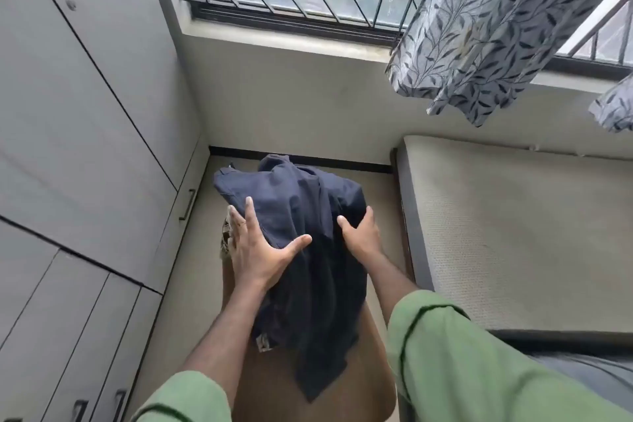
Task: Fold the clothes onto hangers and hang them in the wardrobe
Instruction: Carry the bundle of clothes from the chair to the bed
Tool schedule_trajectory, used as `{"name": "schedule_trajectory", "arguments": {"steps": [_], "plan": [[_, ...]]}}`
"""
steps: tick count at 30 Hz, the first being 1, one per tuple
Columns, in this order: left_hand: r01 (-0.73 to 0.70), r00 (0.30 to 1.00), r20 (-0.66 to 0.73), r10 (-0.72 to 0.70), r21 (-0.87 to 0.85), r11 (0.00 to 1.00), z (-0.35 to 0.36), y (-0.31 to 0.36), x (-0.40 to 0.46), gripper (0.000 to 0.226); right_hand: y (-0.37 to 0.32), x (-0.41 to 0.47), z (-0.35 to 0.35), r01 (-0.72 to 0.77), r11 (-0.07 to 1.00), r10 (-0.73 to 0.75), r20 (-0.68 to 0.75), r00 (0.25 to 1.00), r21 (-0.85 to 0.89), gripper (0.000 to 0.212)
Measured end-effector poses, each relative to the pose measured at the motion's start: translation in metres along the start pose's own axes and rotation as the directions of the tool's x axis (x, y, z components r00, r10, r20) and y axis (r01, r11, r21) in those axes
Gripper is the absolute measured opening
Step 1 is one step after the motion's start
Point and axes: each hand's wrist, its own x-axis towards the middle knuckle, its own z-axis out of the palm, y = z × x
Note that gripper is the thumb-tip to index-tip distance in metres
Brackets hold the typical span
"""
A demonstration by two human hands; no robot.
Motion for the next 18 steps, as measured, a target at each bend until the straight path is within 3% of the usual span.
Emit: {"name": "schedule_trajectory", "arguments": {"steps": [3,6,9,13,18], "plan": [[0.118,0.99,-0.077,-0.119,-0.019,0.993,0.009,-0.007,0.018,0.148,-0.01,0.006,0.017,-0.08,0.979,0.093,-0.058,0.994,0.187,0.093],[0.187,0.981,-0.038,-0.189,-0.057,0.981,0.019,-0.01,0.029,0.151,-0.019,-0.006,0.044,-0.095,0.97,0.106,-0.039,0.994,0.224,0.076],[0.191,0.981,-0.017,-0.194,-0.089,0.977,0.031,-0.001,0.032,0.147,-0.011,-0.004,0.047,-0.12,0.93,0.133,-0.015,0.991,0.348,0.074],[0.19,0.977,-0.093,-0.192,-0.037,0.981,0.04,-0.001,0.033,0.147,0.002,0.017,0.043,-0.16,0.944,0.176,-0.032,0.984,0.289,0.077],[0.163,0.979,-0.118,-0.168,-0.05,0.985,0.047,-0.001,0.033,0.14,-0.002,0.004,0.063,-0.204,0.79,0.159,0.128,0.979,0.578,0.08]]}}
